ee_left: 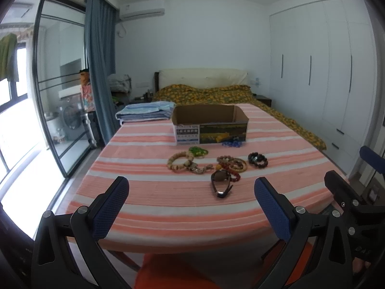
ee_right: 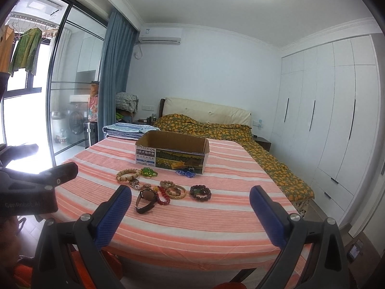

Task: Organize jewelry
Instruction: 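Lower the left tool onto the wooden bead bracelet while the right tool reaches the black bead bracelet, then carry both bracelets into the cardboard box and open both tools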

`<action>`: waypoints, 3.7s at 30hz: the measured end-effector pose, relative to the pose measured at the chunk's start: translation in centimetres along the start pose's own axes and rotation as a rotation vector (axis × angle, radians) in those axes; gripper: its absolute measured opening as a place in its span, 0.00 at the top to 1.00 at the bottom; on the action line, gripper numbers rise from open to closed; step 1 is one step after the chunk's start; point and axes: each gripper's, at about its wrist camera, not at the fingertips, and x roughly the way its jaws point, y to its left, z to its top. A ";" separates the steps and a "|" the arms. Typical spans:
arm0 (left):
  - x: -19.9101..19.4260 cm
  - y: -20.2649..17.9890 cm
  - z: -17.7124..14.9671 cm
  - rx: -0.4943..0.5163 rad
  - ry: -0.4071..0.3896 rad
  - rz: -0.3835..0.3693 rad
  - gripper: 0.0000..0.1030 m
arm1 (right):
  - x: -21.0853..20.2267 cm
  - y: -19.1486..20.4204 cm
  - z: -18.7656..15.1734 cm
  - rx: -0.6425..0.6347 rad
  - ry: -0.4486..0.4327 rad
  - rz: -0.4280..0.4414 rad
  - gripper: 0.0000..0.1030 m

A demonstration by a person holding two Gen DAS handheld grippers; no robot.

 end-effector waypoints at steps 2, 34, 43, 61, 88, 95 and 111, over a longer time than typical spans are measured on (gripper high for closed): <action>0.3 0.4 0.0 -0.016 0.013 -0.003 0.00 | 0.1 0.0 -0.1 0.001 -0.001 0.001 0.02; 20.6 8.6 4.1 -0.143 0.260 0.088 0.00 | 11.7 -4.1 -1.8 0.106 0.266 -0.017 0.02; 33.6 8.3 3.4 -0.082 0.469 0.071 0.00 | 13.6 -5.4 -2.6 0.152 0.316 -0.029 0.02; 37.9 9.1 1.6 -0.023 0.563 0.094 0.00 | 15.1 -5.4 -4.2 0.174 0.364 -0.009 0.02; 35.1 5.3 1.3 0.202 0.540 -0.070 0.81 | 38.0 -8.0 -4.8 0.064 0.700 0.297 0.77; 34.8 5.0 1.3 0.223 0.532 -0.067 0.87 | 36.6 -9.6 -4.9 0.031 0.765 0.245 0.88; 30.9 8.1 7.5 -0.032 0.453 -0.186 0.88 | 33.3 -10.0 4.9 0.070 0.532 0.312 0.88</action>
